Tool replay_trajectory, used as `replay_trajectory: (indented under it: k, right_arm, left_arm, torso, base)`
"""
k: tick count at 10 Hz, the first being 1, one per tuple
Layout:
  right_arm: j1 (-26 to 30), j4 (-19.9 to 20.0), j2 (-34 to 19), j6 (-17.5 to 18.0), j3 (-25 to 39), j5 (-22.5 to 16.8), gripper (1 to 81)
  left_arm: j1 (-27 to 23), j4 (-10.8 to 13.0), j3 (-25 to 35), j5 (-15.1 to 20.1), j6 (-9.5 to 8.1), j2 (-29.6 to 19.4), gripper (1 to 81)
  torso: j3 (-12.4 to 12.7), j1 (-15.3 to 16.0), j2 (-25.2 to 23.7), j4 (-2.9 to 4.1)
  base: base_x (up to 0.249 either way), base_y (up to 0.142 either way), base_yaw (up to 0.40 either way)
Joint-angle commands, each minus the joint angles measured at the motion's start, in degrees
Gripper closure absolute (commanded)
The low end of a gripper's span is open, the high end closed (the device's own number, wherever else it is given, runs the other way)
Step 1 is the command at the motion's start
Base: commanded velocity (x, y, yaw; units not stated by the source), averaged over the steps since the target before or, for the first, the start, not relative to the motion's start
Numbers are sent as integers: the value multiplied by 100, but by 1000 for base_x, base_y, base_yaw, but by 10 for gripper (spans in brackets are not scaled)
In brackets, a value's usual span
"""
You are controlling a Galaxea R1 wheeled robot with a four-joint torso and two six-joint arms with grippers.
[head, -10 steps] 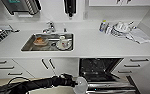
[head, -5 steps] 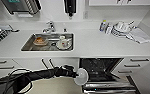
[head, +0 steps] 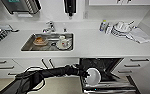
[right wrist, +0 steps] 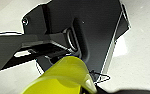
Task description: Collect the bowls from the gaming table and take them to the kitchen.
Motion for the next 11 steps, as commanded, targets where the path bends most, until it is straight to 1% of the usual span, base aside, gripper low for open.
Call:
replay_trajectory:
  k: [1,2,4,6,9,10,11]
  right_arm:
    - [-5,-81,-121,-12,66,-374,811]
    - [-5,-81,-86,-12,31,-374,811]
    - [-31,-73,-68,-12,-4,-374,811]
    - [-40,-81,-68,-12,-4,-374,811]
    - [-49,-81,-68,-21,-13,-374,811]
    - [-57,-81,-68,-30,-13,-374,811]
    - [-57,-81,-59,-39,-13,-374,811]
  left_arm:
    - [-1027,-149,-47,36,-51,281,811]
    - [-1202,-149,-197,80,-122,449,811]
    - [-1352,-149,-320,97,-175,581,811]
    - [-1396,-149,-443,89,-183,581,811]
    - [-1388,-149,-426,89,-183,546,811]
    - [-1388,-149,-443,89,-183,546,10]
    - [-1370,-149,-426,97,-210,528,10]
  torso:
    - [0,0,0,0]
    - [0,0,0,0]
    - [-2,0,2,0]
    - [-2,2,2,0]
    - [-2,2,2,0]
    - [-2,2,2,0]
    - [-2,2,2,0]
  base:
    - [0,0,0]
    - [0,0,0]
    - [0,0,0]
    - [0,0,0]
    - [0,0,0]
    - [0,0,0]
    - [0,0,0]
